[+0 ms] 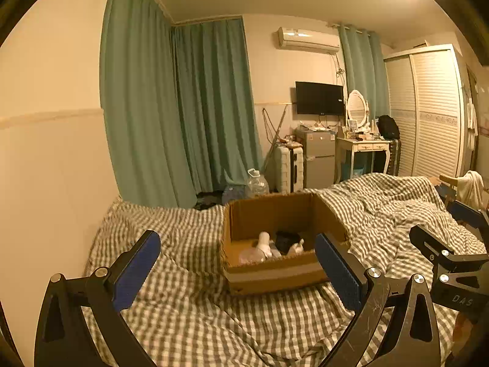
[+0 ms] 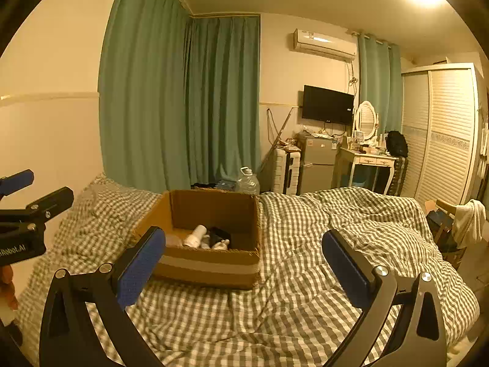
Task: Organize objects
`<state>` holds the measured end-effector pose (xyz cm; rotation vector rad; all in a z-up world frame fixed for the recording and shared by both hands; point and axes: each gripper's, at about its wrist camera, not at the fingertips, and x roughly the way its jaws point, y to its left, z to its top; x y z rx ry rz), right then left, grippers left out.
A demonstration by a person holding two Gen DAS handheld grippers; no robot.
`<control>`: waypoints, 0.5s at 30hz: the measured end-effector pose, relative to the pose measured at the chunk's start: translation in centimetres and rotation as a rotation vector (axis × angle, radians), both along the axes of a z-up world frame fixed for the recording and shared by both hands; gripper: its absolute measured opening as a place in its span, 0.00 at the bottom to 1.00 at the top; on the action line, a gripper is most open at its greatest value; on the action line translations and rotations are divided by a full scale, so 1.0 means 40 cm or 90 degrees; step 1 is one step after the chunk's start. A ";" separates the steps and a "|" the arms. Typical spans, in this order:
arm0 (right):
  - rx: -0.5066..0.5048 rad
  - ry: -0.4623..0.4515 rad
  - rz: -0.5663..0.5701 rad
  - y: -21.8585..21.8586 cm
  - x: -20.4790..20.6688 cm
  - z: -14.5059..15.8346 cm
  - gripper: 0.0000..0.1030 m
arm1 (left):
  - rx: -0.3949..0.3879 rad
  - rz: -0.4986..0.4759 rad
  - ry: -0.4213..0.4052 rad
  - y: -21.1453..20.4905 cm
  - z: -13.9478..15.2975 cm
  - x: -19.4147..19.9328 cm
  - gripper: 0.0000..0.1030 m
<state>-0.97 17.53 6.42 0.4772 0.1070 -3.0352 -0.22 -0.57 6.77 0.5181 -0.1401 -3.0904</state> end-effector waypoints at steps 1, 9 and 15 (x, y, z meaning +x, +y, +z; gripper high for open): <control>0.004 0.002 -0.002 0.002 -0.002 -0.016 0.99 | -0.003 0.001 0.000 0.004 -0.016 -0.003 1.00; 0.016 -0.039 0.002 0.020 -0.034 -0.114 0.99 | 0.021 0.026 -0.006 -0.005 -0.119 0.003 1.00; 0.016 -0.038 0.003 0.015 -0.039 -0.136 0.99 | -0.001 0.007 -0.033 0.014 -0.163 -0.004 1.00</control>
